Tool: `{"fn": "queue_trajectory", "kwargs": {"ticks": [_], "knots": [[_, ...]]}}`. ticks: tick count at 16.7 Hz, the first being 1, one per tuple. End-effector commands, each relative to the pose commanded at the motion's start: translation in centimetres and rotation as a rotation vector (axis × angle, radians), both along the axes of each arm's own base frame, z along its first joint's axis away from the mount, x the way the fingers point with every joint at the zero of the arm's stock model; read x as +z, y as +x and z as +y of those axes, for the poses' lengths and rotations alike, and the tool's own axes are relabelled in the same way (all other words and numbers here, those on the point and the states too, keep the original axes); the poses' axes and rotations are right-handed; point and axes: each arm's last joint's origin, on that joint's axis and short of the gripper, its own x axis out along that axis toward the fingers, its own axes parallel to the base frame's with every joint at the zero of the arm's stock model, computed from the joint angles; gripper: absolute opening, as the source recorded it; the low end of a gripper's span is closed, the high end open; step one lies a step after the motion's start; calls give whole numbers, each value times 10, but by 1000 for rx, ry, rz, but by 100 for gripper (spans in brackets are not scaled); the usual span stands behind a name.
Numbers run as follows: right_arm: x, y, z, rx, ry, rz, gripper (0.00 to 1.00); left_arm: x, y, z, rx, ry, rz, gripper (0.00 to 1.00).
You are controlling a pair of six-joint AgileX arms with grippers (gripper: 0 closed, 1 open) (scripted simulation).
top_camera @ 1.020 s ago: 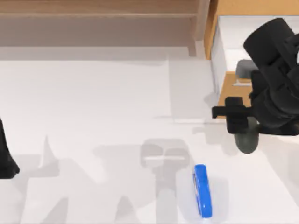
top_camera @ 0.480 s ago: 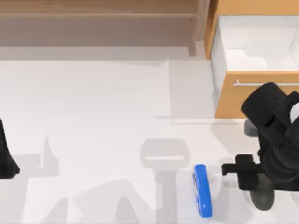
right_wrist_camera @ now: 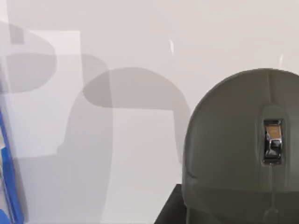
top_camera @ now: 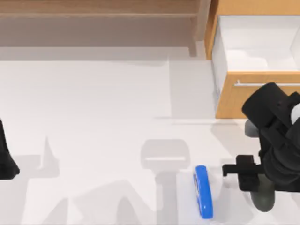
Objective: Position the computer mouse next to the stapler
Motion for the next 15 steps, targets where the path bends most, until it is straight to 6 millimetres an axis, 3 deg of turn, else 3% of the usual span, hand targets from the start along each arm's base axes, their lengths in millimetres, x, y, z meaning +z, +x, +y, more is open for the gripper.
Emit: {"fn": "queue_trajectory", "kwargs": {"ticks": [15], "knots": [[7, 7, 5, 4, 47, -74, 0, 0, 0, 0, 0, 0, 0, 100]]}}
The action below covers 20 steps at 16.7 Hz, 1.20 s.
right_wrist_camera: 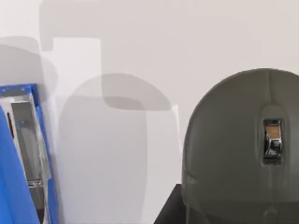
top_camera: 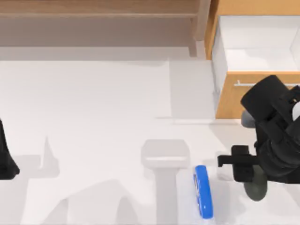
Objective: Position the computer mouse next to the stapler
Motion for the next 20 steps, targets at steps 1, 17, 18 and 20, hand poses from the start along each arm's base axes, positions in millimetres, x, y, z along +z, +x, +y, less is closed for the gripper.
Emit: {"fn": "queue_trajectory", "kwargs": {"ticks": [1, 17, 18, 20], "knots": [[-2, 0, 0, 1, -2, 3, 0, 0, 0, 0, 0, 0, 0, 100], [-22, -7, -4, 1, -48, 73, 45, 0, 0, 0, 0, 0, 0, 100], [-22, -7, -4, 1, -48, 73, 53, 0, 0, 0, 0, 0, 0, 100], [-22, -7, -4, 1, -48, 73, 68, 0, 0, 0, 0, 0, 0, 100]]}}
